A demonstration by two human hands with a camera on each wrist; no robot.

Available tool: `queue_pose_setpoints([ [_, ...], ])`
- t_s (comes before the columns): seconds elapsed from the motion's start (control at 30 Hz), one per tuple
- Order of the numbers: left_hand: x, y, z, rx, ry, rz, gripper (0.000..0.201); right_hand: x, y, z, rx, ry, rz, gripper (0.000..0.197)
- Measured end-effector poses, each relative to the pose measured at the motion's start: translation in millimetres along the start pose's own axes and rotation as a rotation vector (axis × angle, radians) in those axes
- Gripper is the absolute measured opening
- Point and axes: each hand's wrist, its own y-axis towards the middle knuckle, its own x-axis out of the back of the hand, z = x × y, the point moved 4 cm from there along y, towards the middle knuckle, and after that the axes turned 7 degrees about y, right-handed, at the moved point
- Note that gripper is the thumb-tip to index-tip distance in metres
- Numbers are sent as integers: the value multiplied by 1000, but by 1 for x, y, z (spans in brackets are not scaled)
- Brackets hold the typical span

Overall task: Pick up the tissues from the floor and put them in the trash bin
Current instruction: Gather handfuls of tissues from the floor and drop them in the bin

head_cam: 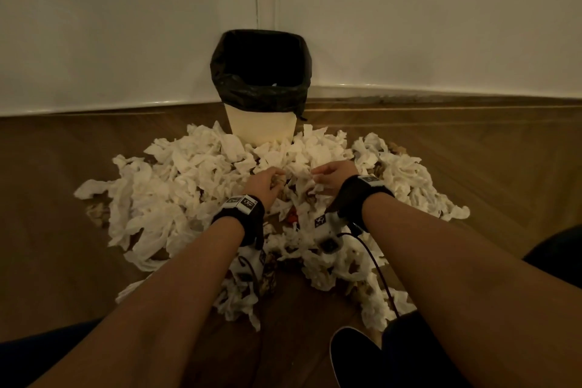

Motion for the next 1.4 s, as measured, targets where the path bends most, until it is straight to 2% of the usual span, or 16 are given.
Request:
queue_pose_setpoints([
  [0.1,18,6,-10,-38,-59,-70,32,9,2,10,-11,115,-30,28],
  [0.2,43,13,-17,-32,-55,-213,33,14,3,33,10,144,-16,6],
  [0.27,63,16,-21,-51,-107,-319,33,16,2,55,65,95,-1,24],
  [0.33,84,17,-26,-65,-152,-385,33,18,-4,80,143,107,-25,33],
  [0.53,134,22,-35,-98,-276,-532,31,27,-38,154,435,226,-155,22],
  [0.8,176,36,-59,-166,-341,-659,32,36,-69,245,756,318,-191,19],
  [0.9,197,46,-68,-173,-355,-714,32,40,-71,276,826,384,-188,18],
  [1.1,235,66,-81,-206,-374,-719,32,42,-73,330,954,465,-190,21],
  [1.2,243,75,-83,-207,-374,-734,30,42,-64,336,976,507,-251,20],
  [1.27,241,80,-81,-202,-354,-730,28,38,-52,326,929,475,-326,17],
  [1.4,219,89,-68,-142,-296,-676,13,20,-17,280,766,197,-460,14],
])
